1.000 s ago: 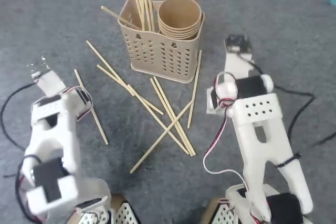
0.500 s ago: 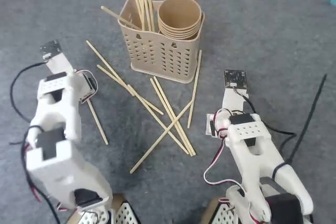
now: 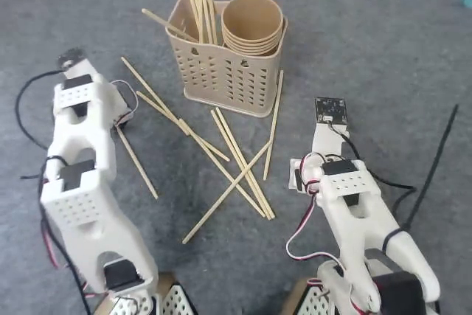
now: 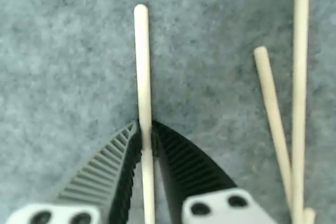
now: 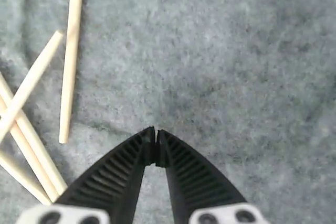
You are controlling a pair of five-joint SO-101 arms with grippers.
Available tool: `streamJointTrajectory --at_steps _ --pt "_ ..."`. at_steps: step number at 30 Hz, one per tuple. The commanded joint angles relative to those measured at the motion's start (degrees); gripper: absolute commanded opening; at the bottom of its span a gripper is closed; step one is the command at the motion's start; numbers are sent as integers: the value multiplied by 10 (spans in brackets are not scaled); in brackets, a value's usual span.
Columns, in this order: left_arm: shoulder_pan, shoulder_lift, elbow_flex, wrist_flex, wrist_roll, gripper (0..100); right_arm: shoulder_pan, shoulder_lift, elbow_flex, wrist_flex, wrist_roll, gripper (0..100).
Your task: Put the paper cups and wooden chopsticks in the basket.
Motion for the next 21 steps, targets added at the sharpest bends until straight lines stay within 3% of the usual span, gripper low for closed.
streamJointTrajectory --at_steps 1,10,16,21 --pt "10 -55 44 7 -15 13 5 -24 0 -12 -4 8" --pt "56 -335 172 4 -15 13 8 -23 0 -14 -4 8" --pt "59 -541 186 1 -18 13 8 -23 0 -14 -4 8" --pt "60 -627 166 -76 -18 13 8 -22 0 -14 -4 8"
